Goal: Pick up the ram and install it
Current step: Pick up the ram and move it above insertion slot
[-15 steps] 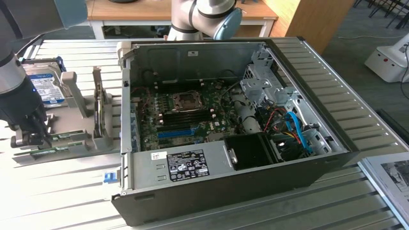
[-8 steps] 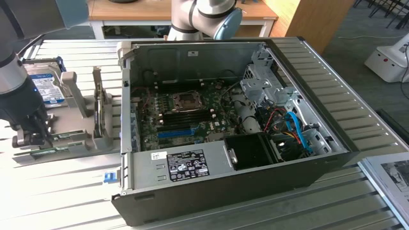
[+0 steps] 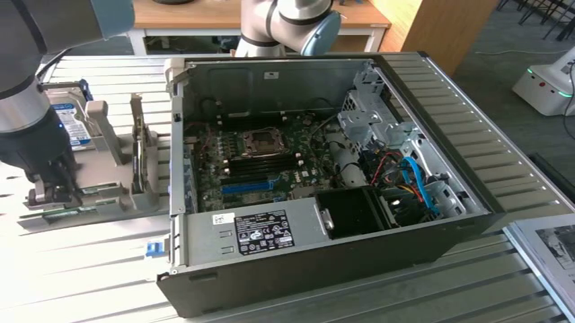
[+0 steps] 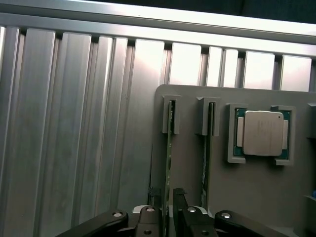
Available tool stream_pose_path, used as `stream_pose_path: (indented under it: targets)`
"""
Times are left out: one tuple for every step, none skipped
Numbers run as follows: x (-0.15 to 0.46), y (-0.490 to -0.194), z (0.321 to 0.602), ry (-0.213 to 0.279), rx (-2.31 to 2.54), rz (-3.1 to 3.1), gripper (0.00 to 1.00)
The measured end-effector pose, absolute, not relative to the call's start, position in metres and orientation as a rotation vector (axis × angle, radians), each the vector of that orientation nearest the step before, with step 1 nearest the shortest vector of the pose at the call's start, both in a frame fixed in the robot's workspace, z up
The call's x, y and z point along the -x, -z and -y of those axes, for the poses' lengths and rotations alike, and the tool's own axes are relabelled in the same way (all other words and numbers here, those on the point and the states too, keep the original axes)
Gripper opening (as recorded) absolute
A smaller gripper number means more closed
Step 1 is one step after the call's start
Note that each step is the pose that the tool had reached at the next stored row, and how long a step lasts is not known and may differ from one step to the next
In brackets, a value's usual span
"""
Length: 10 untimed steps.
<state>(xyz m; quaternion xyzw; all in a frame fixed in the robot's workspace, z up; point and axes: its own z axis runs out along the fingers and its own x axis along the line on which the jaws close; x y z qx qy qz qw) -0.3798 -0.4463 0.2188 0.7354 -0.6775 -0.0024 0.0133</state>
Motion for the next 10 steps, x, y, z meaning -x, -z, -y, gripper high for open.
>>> stream_pose_path:
  targets:
    - [0.3786,-0.2189,0.4463,0.008,-2.291,2.111,0.24]
    - [0.3775,-0.2189,0.4463,0.008,-2.291,2.111,0.24]
    - [0.3766,-0.2189,0.4463,0.008,-2.291,2.111,0.24]
    - [0.3759,-0.2188,0.4463,0.008,-2.291,2.111,0.24]
    - [0.3756,-0.2188,0.4463,0.007,-2.291,2.111,0.24]
    - [0.3757,-0.2188,0.4463,0.008,-2.291,2.111,0.24]
    - [0.3757,-0.2188,0.4463,0.008,-2.291,2.111,0.24]
    - [0.3757,-0.2188,0.4463,0.008,-2.291,2.111,0.24]
    - [0.3756,-0.2189,0.4463,0.008,-2.291,2.111,0.24]
    - [0.3756,-0.2188,0.4463,0.008,-2.291,2.111,0.24]
